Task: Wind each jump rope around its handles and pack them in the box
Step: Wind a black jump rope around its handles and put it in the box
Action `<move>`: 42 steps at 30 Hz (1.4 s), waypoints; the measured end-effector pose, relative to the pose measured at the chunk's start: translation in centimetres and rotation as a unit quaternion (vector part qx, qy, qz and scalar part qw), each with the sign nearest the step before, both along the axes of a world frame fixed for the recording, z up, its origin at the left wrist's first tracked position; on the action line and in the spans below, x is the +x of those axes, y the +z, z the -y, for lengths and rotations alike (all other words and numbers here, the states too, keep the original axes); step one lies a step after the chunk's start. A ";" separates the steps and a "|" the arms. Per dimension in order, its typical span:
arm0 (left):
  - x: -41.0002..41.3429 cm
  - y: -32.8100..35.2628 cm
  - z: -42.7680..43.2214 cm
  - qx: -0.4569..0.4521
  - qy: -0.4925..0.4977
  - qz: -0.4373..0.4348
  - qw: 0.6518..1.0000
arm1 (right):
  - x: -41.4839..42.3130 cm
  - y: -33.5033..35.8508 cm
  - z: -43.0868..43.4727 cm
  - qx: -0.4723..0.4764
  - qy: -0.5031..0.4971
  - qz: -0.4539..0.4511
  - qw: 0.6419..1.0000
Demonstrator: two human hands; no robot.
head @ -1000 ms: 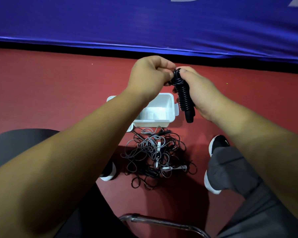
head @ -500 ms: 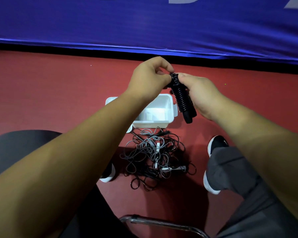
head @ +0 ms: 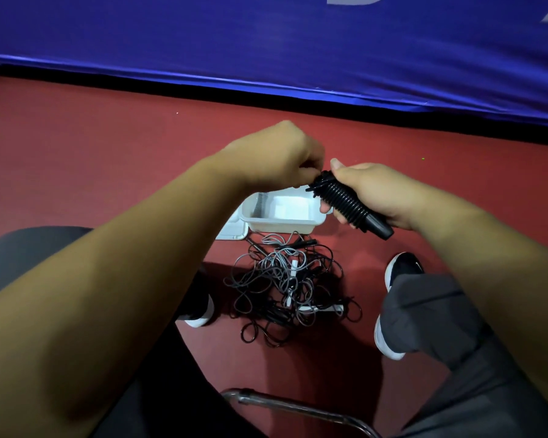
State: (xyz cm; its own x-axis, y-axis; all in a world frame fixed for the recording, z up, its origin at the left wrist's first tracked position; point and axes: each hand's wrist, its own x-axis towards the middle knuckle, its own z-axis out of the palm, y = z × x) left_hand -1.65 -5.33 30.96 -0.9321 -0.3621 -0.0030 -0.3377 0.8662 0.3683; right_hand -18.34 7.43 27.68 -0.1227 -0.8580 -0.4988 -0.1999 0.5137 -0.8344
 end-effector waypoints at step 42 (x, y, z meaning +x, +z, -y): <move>-2.4 -1.3 -1.6 0.568 0.274 -0.203 0.749 | 0.5 -0.7 0.9 -0.032 0.026 -0.247 0.968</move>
